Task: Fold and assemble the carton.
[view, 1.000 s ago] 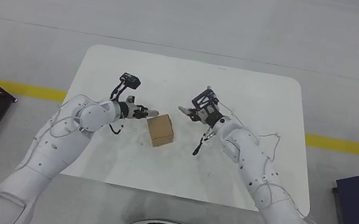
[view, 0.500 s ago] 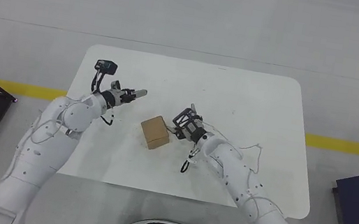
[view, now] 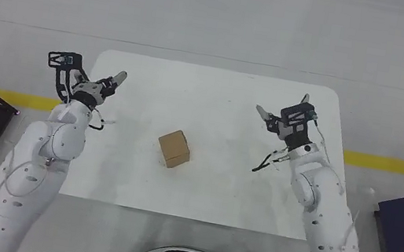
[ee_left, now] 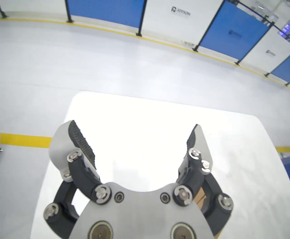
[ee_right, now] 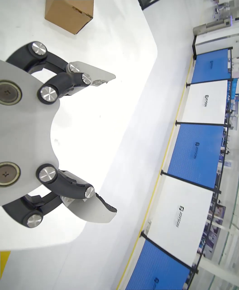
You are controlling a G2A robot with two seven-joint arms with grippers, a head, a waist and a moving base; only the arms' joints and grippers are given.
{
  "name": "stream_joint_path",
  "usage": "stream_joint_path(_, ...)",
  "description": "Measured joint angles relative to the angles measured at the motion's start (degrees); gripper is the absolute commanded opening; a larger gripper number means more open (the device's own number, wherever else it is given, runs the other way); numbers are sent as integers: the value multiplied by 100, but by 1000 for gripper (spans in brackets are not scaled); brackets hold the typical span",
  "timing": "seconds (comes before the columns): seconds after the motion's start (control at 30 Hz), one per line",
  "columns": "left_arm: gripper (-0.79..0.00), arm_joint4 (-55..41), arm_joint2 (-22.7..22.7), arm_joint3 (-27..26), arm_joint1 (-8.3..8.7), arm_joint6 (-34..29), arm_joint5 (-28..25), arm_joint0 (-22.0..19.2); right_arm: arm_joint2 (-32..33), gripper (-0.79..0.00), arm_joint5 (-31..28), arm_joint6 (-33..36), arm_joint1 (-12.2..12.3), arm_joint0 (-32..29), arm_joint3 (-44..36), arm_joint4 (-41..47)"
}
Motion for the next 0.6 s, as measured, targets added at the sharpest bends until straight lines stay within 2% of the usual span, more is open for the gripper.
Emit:
stream_joint_path(0.1, 0, 619, -270, -399, 24, -24, 354, 403, 376, 0, -78, 280, 46, -469, -722, 86)
stream_joint_path(0.2, 0, 784, -411, -716, 18, -140, 566, 695, 417, 0, -121, 380, 55, -601, -894, 98)
stream_joint_path(0.6, 0, 759, -409, -712, 17, -140, 567, 694, 410, 0, -117, 373, 54, -589, -878, 95)
